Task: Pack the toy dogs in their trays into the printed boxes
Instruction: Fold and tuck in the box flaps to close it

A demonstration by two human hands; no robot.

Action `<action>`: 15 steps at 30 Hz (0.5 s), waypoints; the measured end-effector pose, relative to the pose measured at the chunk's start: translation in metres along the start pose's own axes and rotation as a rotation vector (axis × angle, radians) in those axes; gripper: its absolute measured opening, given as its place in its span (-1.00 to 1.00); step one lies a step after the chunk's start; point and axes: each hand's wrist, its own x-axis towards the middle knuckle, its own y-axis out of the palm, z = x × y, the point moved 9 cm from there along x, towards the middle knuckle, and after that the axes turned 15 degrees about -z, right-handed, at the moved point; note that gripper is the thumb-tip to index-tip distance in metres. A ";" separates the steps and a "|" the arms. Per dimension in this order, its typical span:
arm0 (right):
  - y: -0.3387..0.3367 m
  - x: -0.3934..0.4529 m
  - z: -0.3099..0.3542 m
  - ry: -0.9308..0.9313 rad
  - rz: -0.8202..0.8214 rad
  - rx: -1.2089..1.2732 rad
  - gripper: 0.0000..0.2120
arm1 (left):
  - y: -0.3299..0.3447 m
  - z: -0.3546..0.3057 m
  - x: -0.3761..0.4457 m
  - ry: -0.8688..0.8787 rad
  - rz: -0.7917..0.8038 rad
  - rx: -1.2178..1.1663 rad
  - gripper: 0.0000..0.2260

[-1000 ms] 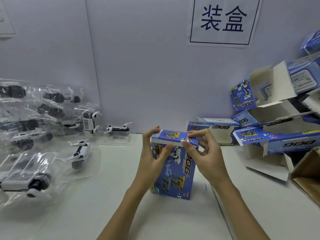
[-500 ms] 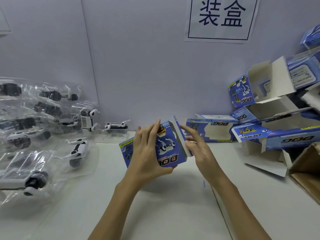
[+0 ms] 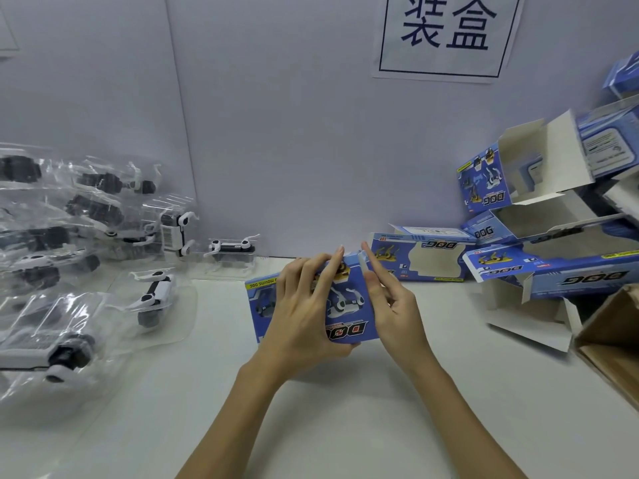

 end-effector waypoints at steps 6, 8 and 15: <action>-0.001 0.001 0.001 -0.022 0.022 -0.034 -0.63 | 0.001 -0.001 -0.001 0.004 -0.021 0.025 0.11; 0.002 0.000 -0.002 -0.015 0.040 -0.057 -0.61 | 0.001 0.000 -0.001 0.002 -0.032 0.029 0.11; 0.020 -0.011 0.002 -0.106 0.185 -0.191 -0.50 | -0.003 0.006 0.000 -0.001 -0.054 0.048 0.10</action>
